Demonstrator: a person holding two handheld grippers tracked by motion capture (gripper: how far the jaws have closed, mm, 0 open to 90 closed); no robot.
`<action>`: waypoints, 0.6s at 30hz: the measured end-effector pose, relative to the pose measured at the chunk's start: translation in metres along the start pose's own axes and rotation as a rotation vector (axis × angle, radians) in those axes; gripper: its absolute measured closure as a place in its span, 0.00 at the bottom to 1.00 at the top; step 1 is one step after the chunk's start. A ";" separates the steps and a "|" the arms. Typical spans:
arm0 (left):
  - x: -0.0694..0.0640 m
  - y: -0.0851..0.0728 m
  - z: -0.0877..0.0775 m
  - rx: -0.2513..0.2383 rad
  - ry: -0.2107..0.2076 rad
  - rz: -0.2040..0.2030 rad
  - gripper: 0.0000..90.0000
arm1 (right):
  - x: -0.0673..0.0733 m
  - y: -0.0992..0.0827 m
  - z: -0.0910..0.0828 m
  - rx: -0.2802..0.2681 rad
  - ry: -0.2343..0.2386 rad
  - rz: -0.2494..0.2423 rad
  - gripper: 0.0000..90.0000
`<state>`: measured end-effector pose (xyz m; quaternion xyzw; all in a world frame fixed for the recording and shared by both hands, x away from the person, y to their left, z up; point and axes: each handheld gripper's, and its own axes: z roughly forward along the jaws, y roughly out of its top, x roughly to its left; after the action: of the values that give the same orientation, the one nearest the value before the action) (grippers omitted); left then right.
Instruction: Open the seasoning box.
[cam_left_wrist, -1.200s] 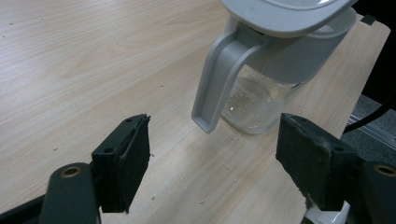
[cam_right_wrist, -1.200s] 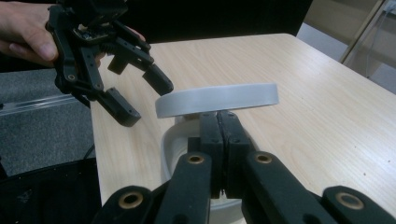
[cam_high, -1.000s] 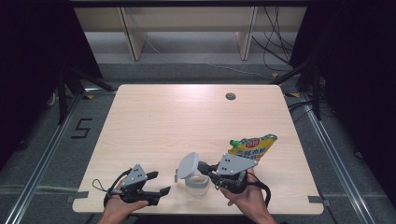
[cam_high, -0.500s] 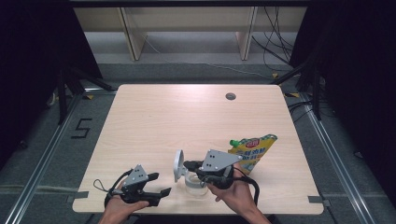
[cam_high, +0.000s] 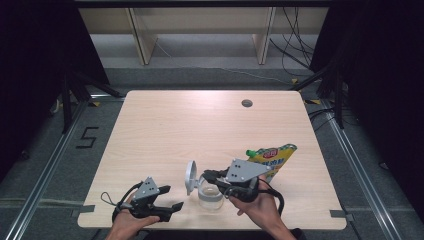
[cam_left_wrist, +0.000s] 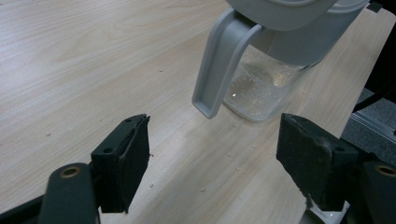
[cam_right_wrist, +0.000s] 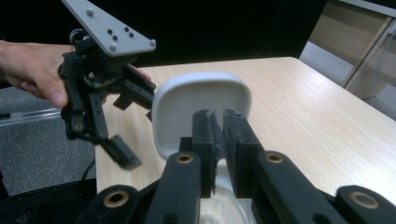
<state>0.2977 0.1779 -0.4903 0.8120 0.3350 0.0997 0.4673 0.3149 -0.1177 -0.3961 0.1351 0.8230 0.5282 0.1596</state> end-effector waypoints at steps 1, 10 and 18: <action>0.000 0.000 0.000 0.000 0.000 0.000 0.28 | -0.001 -0.003 -0.004 -0.004 -0.002 0.001 0.91; 0.001 -0.001 0.001 -0.011 0.002 -0.010 0.26 | -0.009 -0.034 -0.045 -0.038 -0.041 0.058 0.81; 0.002 -0.001 0.000 0.012 0.010 -0.007 0.26 | -0.019 -0.070 -0.087 -0.022 -0.125 0.109 0.74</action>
<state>0.2985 0.1792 -0.4912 0.8132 0.3408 0.1001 0.4609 0.2927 -0.2256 -0.4241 0.2106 0.7969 0.5358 0.1829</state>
